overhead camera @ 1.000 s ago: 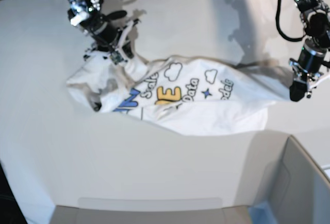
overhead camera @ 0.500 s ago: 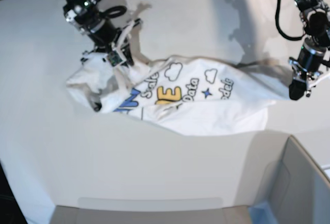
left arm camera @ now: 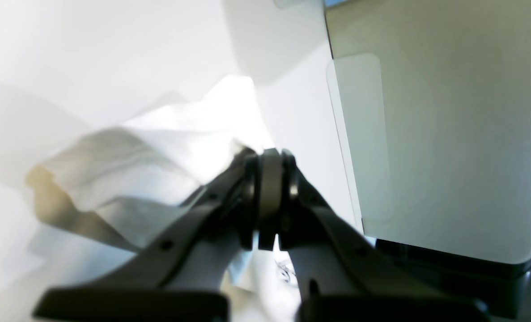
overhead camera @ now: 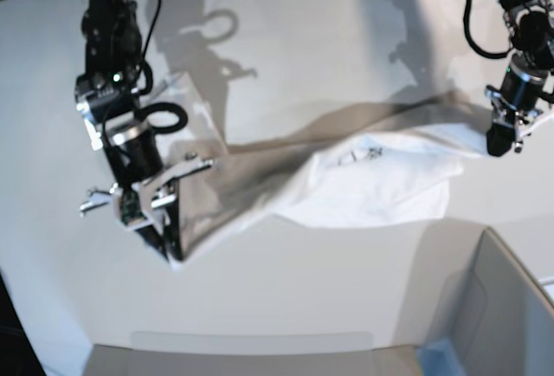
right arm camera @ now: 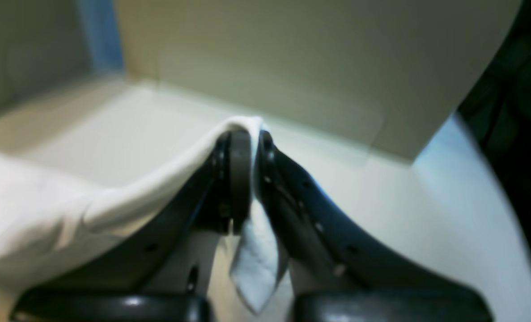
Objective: Layout the t-shirt on the table in an organized manner, then fold the t-shirt properly
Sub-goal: 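Lift the shirt high with both grippers and flip it over, then lay the shirt flat and open both grippers, then move the right gripper to the shirt's yellow-printed area and grasp it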
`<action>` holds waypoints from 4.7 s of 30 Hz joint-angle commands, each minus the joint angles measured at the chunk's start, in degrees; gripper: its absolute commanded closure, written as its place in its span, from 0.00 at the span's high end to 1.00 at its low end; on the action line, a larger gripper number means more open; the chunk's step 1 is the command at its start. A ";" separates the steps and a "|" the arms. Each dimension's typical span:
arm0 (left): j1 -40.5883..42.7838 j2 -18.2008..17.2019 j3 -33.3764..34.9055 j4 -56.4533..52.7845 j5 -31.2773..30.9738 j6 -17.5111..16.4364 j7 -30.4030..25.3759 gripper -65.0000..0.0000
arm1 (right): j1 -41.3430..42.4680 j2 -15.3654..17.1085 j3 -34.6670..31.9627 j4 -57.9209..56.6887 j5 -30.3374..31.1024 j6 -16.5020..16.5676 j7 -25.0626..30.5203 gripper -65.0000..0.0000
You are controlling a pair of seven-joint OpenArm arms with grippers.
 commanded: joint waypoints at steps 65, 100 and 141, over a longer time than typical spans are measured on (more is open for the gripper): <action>-58.55 1.26 22.27 -56.01 13.86 -4.48 -0.35 0.23 | 39.35 3.82 -5.82 -73.03 8.82 -14.68 20.53 0.45; -26.90 -0.41 12.60 -19.44 11.49 -4.74 16.97 0.23 | -16.39 -8.93 0.60 1.25 25.26 -15.30 -11.29 0.45; -24.09 -0.76 12.68 -19.53 8.32 -4.74 16.44 0.23 | -7.33 -9.11 5.70 -25.65 41.17 -15.47 -13.49 0.00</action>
